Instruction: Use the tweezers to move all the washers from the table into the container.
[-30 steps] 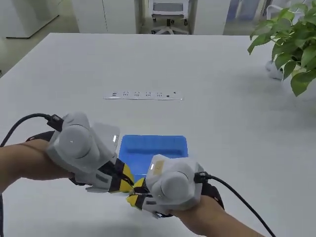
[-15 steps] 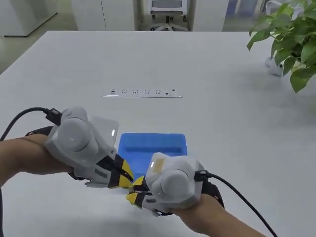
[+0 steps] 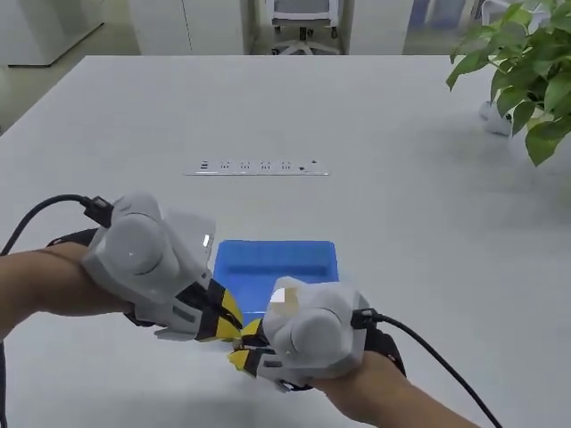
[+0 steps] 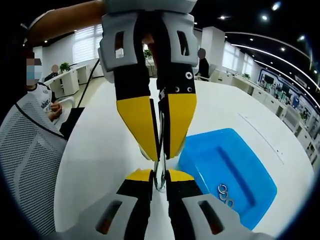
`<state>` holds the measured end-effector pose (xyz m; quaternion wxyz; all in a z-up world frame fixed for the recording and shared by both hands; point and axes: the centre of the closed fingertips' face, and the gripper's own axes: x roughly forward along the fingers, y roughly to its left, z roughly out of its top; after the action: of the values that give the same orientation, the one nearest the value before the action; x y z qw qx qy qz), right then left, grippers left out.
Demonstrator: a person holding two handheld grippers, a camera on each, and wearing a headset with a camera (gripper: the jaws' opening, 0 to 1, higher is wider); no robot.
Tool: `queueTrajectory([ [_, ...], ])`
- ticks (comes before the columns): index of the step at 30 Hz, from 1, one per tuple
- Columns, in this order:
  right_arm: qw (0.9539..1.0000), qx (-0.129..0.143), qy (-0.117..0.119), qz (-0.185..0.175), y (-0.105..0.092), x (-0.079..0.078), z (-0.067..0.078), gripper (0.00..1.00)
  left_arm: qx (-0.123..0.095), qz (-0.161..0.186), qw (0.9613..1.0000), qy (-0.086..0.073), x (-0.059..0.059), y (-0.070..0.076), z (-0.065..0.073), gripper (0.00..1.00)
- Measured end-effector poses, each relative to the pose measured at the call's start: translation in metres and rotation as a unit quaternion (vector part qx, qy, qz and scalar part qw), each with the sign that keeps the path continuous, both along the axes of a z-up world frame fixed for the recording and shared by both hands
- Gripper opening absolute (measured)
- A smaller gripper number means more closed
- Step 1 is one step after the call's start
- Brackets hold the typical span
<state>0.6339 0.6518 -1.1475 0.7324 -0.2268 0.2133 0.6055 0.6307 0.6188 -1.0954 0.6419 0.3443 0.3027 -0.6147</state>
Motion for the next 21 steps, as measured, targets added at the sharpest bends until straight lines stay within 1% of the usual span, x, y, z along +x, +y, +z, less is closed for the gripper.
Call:
queueTrajectory([
  [1,1.0,0.002,-0.002,-0.001,0.0001,0.0001,0.0006,0.12,-0.004,0.001,1.0,0.002,-0.0005,-0.0008,0.0006,0.07],
  [10,1.0,0.001,-0.001,-0.004,-0.0016,0.0003,-0.0003,0.11,-0.008,0.0,1.0,0.004,-0.0002,-0.0042,0.001,0.07],
  [13,1.0,0.002,0.004,-0.007,-0.0021,0.0006,-0.0003,0.11,-0.009,0.001,1.0,0.004,0.0,-0.0047,0.001,0.07],
  [21,1.0,0.001,0.006,-0.006,-0.0014,-0.0003,-0.0002,0.1,-0.006,0.001,1.0,0.003,-0.0002,-0.0036,0.0014,0.07],
])
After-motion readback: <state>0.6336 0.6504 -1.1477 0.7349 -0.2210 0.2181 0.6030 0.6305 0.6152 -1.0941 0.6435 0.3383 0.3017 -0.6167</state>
